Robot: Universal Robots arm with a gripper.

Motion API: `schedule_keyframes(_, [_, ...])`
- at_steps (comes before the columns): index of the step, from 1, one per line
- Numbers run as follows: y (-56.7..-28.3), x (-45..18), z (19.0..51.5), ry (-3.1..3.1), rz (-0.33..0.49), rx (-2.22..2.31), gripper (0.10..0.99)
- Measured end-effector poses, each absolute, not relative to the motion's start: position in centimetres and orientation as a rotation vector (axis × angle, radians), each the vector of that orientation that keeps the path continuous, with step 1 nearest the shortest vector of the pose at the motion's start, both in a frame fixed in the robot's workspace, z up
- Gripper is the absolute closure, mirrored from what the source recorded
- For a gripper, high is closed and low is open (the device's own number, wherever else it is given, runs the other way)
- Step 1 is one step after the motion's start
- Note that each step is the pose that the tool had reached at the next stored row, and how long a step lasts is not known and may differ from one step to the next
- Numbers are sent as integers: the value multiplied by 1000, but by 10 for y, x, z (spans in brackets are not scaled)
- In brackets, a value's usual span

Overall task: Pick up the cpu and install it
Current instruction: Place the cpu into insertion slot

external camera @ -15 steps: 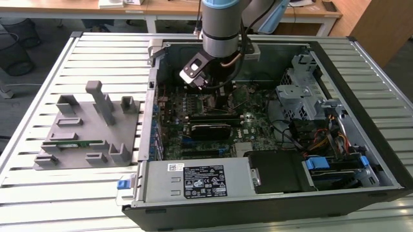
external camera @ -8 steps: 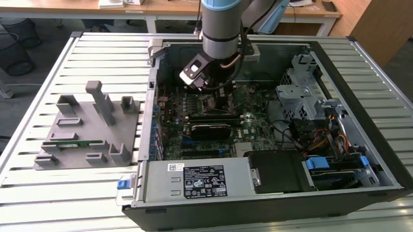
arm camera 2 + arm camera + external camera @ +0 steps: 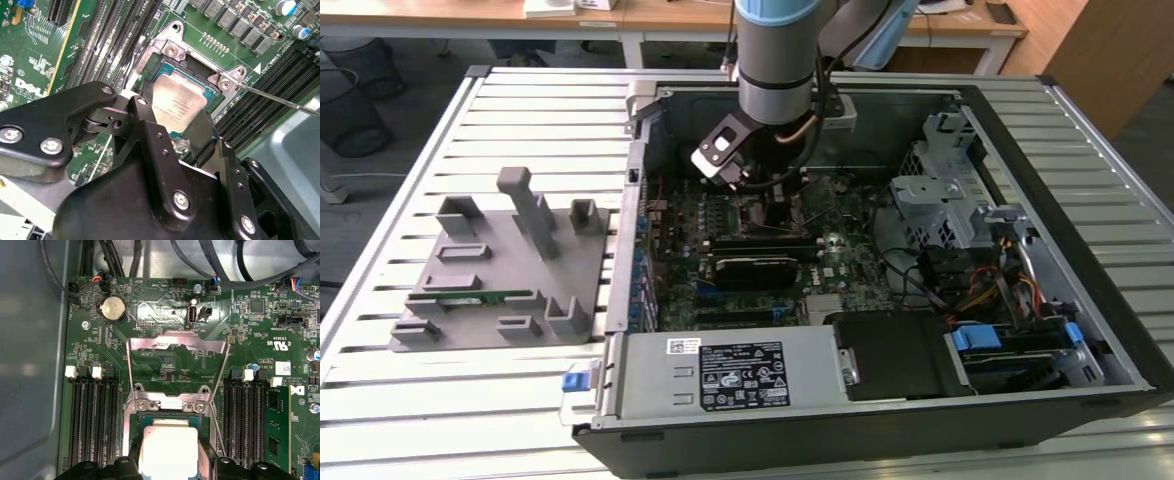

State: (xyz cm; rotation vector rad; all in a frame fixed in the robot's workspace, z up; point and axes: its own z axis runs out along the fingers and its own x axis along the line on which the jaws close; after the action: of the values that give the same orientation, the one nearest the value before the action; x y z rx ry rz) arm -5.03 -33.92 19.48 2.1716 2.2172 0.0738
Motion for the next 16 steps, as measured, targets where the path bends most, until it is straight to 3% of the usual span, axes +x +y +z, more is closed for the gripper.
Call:
schedule_keyframes(11, [-339, -50, 194, 2217, 77, 2172, 553])
schedule_keyframes(12, [-339, -50, 195, 2217, 75, 2172, 490])
schedule_keyframes(16, [-339, -50, 199, 2217, 75, 2172, 490])
